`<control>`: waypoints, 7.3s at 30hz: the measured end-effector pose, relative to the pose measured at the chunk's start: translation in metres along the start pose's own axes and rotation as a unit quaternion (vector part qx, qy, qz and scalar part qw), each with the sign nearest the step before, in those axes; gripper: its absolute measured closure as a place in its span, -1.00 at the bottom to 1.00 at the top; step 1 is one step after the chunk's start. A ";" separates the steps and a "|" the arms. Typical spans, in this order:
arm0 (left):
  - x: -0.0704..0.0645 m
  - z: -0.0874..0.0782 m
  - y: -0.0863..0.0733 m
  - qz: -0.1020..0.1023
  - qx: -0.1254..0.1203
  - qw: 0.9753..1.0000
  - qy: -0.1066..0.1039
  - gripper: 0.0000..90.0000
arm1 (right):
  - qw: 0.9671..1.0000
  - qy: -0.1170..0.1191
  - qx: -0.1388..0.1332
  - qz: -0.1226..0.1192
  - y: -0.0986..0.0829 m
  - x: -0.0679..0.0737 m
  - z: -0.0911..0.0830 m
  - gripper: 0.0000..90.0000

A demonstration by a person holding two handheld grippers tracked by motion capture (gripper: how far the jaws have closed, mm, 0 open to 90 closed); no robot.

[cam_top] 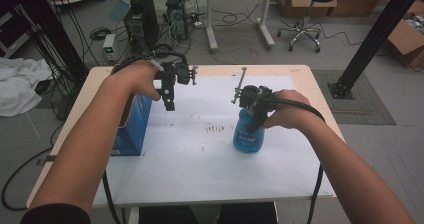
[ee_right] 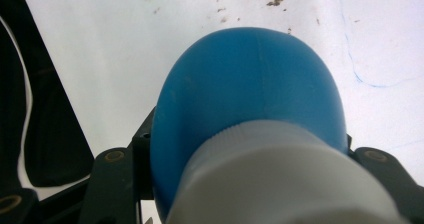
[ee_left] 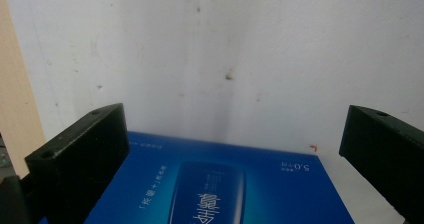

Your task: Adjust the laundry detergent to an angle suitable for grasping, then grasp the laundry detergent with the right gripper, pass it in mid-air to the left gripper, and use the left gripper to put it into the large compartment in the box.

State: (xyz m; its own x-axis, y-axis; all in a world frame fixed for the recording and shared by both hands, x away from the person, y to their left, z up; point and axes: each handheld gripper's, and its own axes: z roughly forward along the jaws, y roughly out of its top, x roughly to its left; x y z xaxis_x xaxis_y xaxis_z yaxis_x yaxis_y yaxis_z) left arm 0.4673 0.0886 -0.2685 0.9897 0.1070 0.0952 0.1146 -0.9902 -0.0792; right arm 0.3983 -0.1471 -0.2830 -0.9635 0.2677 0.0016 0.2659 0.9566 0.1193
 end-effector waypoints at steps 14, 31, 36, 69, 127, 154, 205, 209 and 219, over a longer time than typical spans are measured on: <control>-0.004 -0.003 0.000 0.000 -0.002 1.000 0.005 -1.00 | 0.995 -0.003 -0.003 0.095 0.008 -0.002 -0.001 -0.09; -0.006 -0.004 -0.001 -0.001 0.001 1.000 0.006 -1.00 | 0.982 -0.016 -0.010 0.188 0.008 -0.012 0.012 -0.09; -0.005 -0.004 -0.002 -0.003 0.000 1.000 0.007 -1.00 | 0.981 -0.018 -0.005 0.191 0.010 -0.013 0.016 -0.09; -0.006 -0.002 -0.004 -0.003 0.005 1.000 0.006 -1.00 | 0.983 -0.015 -0.011 0.183 0.008 -0.015 0.009 -0.32; -0.007 -0.003 -0.004 -0.007 0.007 1.000 0.004 -1.00 | 0.989 -0.039 0.000 0.144 0.005 -0.008 -0.012 -1.00; -0.003 -0.003 -0.005 -0.011 0.007 1.000 -0.002 -1.00 | 0.998 -0.030 0.003 -0.053 0.011 0.026 -0.071 -1.00; -0.006 -0.015 -0.015 -0.017 -0.003 1.000 0.004 -1.00 | 0.987 0.010 0.041 -0.154 0.025 0.070 -0.072 -1.00; -0.007 -0.019 -0.015 -0.018 -0.002 1.000 0.007 -1.00 | 0.987 0.009 0.040 -0.155 0.026 0.071 -0.072 -1.00; -0.008 -0.021 -0.006 -0.010 -0.009 1.000 0.009 -1.00 | 0.988 0.003 0.040 -0.146 0.022 0.068 -0.073 -1.00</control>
State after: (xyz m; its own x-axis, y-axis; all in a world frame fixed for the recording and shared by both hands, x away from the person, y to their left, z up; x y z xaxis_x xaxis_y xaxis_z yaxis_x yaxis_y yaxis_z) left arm 0.4566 0.0915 -0.2476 0.9854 0.1252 0.1153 0.1326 -0.9895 -0.0584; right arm 0.3366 -0.1165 -0.2075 -0.9996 -0.0216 -0.0160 -0.0222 0.9991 0.0360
